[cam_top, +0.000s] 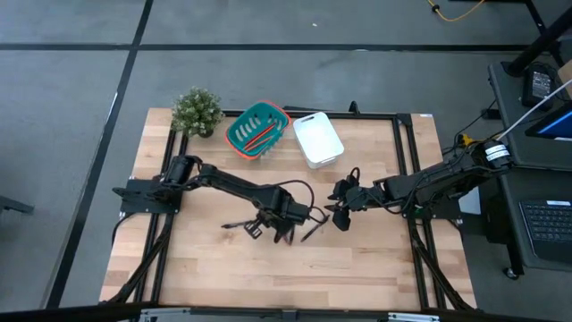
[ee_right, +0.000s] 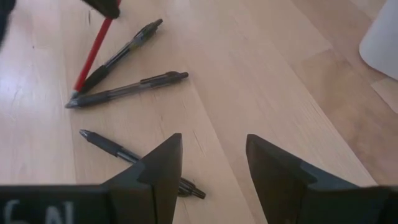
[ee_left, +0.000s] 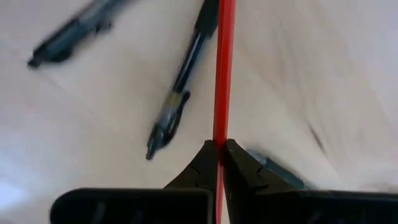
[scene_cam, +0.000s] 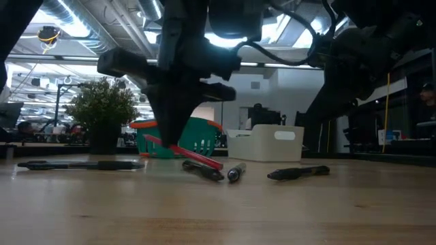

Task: Sort pens & pencils
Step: Put the red pencil into the green basket

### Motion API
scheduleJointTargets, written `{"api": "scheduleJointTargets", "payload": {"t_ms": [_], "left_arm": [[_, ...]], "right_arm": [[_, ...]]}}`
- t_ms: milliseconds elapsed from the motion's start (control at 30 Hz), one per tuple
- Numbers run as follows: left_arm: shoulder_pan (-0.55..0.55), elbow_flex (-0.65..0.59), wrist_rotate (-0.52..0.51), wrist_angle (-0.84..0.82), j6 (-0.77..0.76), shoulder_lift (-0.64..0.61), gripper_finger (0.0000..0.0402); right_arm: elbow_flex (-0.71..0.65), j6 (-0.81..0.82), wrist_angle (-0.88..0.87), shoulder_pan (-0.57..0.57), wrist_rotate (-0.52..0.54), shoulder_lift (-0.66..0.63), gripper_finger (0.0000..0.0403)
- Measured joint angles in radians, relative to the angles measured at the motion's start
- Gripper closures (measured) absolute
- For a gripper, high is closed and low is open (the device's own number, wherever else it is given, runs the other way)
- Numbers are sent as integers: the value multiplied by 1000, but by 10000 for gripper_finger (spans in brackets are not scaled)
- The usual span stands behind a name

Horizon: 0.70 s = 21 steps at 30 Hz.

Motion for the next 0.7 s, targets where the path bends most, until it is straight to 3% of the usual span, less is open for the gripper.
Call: {"api": "scheduleJointTargets", "payload": {"t_ms": [367,700], "left_arm": [[32,2,-8,-65,-49,-31,398],[61,2,-11,-36,-51,-203,398]], "right_arm": [[0,0,-4,0,0,0,223],[0,3,-14,0,1,0,223]]}}
